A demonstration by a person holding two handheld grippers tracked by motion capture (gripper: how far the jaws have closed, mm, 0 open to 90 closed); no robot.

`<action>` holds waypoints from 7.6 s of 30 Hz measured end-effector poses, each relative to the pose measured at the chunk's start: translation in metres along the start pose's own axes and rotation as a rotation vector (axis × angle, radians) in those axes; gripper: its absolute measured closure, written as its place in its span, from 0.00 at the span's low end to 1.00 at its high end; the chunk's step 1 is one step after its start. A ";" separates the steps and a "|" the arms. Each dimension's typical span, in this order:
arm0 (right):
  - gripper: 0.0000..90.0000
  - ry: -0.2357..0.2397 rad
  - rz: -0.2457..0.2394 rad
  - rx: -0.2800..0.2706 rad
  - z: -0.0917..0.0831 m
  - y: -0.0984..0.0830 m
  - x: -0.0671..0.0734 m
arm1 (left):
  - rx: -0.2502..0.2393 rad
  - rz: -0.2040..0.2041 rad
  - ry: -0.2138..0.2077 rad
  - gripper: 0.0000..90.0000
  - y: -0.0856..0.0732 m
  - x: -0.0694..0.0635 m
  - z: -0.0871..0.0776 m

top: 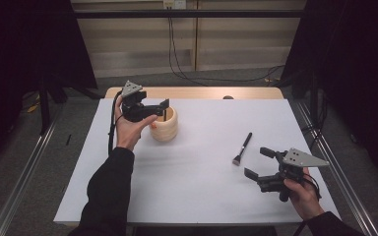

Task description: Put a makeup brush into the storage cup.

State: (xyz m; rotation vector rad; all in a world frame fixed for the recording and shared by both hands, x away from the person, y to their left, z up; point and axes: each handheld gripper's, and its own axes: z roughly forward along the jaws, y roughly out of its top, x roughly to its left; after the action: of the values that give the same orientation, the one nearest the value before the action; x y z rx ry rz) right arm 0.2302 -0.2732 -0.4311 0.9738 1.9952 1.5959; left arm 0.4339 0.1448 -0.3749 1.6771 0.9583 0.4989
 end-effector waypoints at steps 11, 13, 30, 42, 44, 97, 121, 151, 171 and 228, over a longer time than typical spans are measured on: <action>0.03 -0.014 0.003 -0.006 -0.001 0.000 -0.001 | -0.044 0.021 -0.003 0.01 -0.002 -0.005 -0.021; 0.03 -0.019 0.004 -0.007 -0.001 -0.001 -0.001 | -0.055 0.028 0.023 0.01 -0.004 -0.007 -0.024; 0.03 -0.026 0.008 -0.008 -0.003 -0.002 -0.002 | -0.087 0.097 -0.036 0.01 -0.026 -0.035 -0.057; 0.03 -0.024 0.006 -0.002 -0.005 -0.002 -0.003 | -0.096 0.145 -0.020 0.01 -0.050 -0.048 -0.082; 0.03 -0.023 0.001 -0.001 -0.005 -0.002 -0.004 | -0.094 0.129 -0.037 0.01 -0.054 -0.049 -0.086; 0.02 -0.047 -0.004 0.000 -0.015 -0.006 -0.007 | -0.071 0.080 0.018 0.01 -0.131 -0.062 -0.165; 0.03 -0.088 0.032 0.010 -0.003 0.009 -0.027 | -0.072 0.086 -0.047 0.01 -0.131 -0.066 -0.160; 0.06 -0.133 0.006 0.186 0.056 0.028 -0.073 | -0.061 0.053 -0.050 0.01 -0.131 -0.066 -0.159; 0.13 -0.221 0.028 0.233 0.077 0.053 -0.092 | -0.070 0.059 -0.040 0.01 -0.130 -0.063 -0.161; 0.45 -0.269 0.433 0.975 0.134 0.042 -0.118 | -0.055 0.058 -0.036 0.01 -0.132 -0.059 -0.159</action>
State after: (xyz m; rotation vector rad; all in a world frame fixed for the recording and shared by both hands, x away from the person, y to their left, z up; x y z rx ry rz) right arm 0.4127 -0.2644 -0.4389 1.9393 2.4633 0.4862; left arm 0.2371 0.2038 -0.4382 1.6630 0.8644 0.5275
